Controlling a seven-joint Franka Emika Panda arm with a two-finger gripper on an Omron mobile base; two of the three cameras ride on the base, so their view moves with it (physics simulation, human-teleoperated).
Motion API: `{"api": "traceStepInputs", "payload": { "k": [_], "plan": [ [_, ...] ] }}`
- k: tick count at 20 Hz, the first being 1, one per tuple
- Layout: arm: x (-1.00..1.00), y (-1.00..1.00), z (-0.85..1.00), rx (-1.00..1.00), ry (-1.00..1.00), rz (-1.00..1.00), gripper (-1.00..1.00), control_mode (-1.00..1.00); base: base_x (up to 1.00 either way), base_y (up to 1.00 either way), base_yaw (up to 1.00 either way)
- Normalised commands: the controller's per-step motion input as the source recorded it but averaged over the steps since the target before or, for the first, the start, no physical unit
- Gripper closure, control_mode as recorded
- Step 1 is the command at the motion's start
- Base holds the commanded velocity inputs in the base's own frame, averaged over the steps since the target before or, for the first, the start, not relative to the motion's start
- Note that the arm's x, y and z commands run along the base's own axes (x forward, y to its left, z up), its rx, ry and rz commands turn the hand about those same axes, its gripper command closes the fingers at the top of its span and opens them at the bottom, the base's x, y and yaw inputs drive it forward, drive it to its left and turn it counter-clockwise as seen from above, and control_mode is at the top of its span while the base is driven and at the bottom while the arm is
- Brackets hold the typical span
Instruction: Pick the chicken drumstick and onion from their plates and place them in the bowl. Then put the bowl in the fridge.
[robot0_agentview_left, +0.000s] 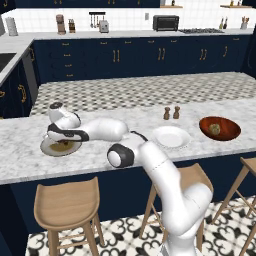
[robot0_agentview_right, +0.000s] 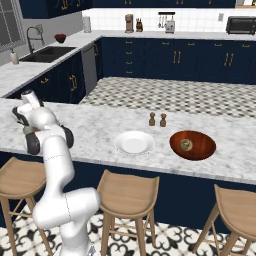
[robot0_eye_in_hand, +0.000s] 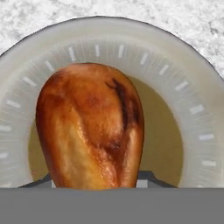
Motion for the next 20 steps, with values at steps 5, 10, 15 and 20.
{"api": "traceStepInputs", "payload": {
  "k": [5,10,15,20],
  "plan": [
    [-0.54,-0.73,0.41,0.00,-0.13,0.02,1.00,-1.00,0.00,0.00,0.00],
    [-0.98,-0.99,0.37,0.00,-0.19,0.00,1.00,-1.00,0.00,0.00,0.00],
    [-0.85,-1.00,0.36,0.07,-0.18,0.00,1.00,-1.00,0.00,0.00,0.00],
    [-0.67,-1.00,0.30,0.15,-0.14,0.00,1.00,-1.00,0.00,0.00,0.00]
  ]
}}
